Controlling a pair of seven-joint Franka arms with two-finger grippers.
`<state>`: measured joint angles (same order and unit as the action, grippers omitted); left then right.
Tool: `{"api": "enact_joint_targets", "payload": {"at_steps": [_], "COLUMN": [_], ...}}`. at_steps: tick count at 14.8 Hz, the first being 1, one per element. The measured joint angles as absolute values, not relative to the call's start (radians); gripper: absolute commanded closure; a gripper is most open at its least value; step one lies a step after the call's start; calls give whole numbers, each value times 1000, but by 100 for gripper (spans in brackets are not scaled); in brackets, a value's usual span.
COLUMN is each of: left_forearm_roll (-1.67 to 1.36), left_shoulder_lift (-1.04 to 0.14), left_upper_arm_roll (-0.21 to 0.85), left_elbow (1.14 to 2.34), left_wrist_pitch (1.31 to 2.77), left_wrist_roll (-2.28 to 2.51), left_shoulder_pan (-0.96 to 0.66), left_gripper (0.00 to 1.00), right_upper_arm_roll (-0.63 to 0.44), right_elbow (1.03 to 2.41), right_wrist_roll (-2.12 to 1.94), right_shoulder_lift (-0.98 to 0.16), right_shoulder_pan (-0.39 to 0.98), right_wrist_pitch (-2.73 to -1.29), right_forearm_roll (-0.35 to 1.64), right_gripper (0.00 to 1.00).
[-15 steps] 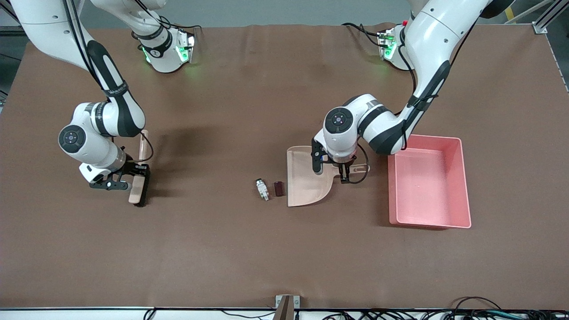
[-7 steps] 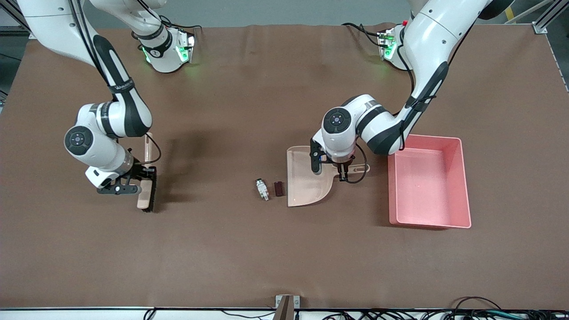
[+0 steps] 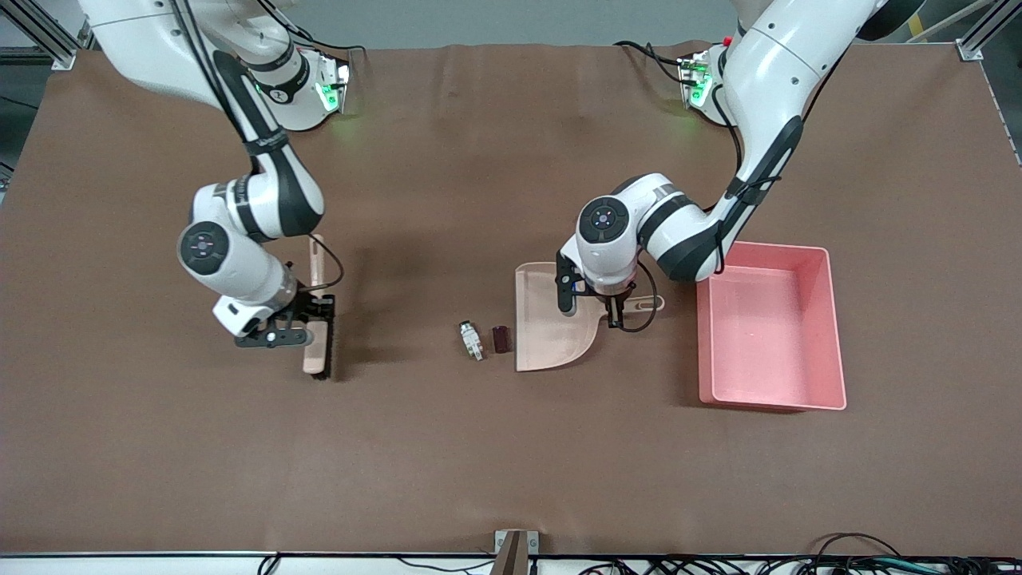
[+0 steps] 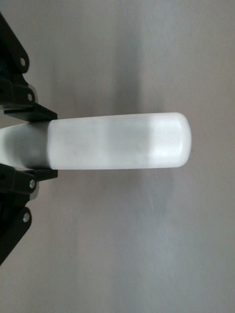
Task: Clean e-waste and dump in bin
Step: 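Grasp the brush handle with the right gripper while the left gripper grasps the dustpan, then move the brush with the right gripper toward the parts beside the dustpan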
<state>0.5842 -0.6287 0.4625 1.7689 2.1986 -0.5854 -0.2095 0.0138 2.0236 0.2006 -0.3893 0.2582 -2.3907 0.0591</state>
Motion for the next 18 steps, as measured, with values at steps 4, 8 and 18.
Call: {"api": "enact_joint_targets", "payload": {"at_steps": [4,8,18], "left_forearm_roll": [584,592,655], "left_shoulder_lift": [-630,-632,-692], "left_upper_arm_roll": [463,463,457], "left_elbow": [1764,1735,1645], "left_wrist_pitch": [2199,2164,2057], "left_wrist_roll": [-585,-586,-568], "left_shoulder_pan": [-210,-211,-287], "left_gripper": [83,85,87], "right_upper_arm_roll": [15,14,14], "right_elbow": [1938,1853,1720], "right_wrist_roll": [333,383,427], "right_shoulder_lift": [-476,-555,-645], "right_shoulder_pan": [355,418,531], "right_wrist_pitch": [-2385,-2385,-2381], "right_forearm_roll": [60,60,116], "right_gripper": [99,99,99]}}
